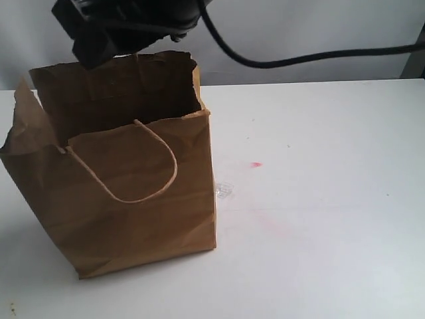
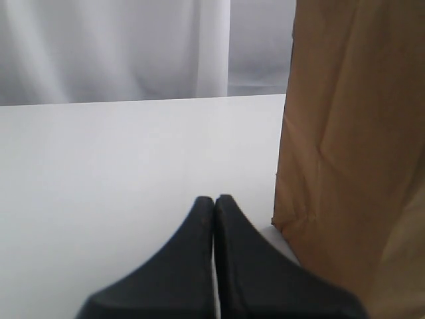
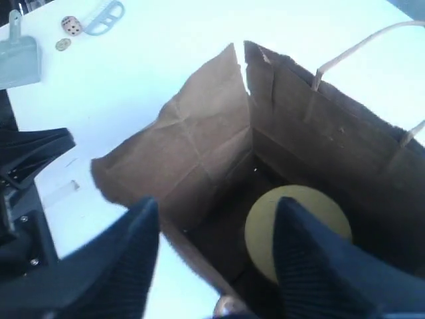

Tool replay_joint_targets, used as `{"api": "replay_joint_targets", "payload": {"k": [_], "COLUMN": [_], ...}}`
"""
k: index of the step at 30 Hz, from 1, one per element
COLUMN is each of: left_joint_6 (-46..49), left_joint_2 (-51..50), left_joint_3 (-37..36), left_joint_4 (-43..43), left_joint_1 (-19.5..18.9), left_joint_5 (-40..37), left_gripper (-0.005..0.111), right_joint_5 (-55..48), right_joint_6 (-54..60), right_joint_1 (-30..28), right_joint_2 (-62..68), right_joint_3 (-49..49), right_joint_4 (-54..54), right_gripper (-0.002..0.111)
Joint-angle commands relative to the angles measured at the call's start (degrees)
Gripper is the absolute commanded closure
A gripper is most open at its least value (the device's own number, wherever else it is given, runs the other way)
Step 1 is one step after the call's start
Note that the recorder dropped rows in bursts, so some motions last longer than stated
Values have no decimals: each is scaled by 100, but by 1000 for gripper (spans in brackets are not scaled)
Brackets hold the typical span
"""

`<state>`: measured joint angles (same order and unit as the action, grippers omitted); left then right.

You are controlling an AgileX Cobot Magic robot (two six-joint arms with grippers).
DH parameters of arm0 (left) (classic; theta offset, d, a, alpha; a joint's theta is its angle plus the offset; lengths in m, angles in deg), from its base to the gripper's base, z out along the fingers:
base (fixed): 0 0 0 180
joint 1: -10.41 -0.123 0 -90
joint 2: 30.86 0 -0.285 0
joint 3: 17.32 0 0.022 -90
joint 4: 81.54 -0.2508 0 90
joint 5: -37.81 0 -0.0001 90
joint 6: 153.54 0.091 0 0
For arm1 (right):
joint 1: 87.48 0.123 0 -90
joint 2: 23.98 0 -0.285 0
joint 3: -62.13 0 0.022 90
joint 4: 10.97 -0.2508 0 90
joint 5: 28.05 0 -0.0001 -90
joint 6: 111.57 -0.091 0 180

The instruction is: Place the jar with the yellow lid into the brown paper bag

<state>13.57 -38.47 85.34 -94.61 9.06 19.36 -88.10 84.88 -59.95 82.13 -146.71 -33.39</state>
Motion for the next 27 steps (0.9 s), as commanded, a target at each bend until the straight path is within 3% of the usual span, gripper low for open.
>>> {"api": "replay_joint_targets", "payload": {"k": [1, 4, 14, 21, 27], "left_joint_6": [-22, -22, -22, -22, -22], "left_joint_2": [-17, -17, -17, -17, -17], "left_joint_3": [13, 13, 13, 13, 13], "left_joint_4": [22, 22, 22, 22, 22], "left_joint_1": [15, 15, 15, 15, 15], "left_joint_5": [45, 45, 45, 45, 45], "left_gripper": [106, 106, 106, 106, 106], "right_joint_5": [-565, -879, -991, -991, -150], "right_joint_6": [-199, -199, -916, -906, -1159], "right_joint_1": [8, 8, -5, -5, -5], "right_joint_2": [-320, -480, -1265, -2577, -4092], "right_joint_3": [-2, -2, 715, 2152, 3660], "right_joint_4": [-31, 23, 1747, 1768, 1743], "right_gripper": [86, 108, 108, 108, 108]}}
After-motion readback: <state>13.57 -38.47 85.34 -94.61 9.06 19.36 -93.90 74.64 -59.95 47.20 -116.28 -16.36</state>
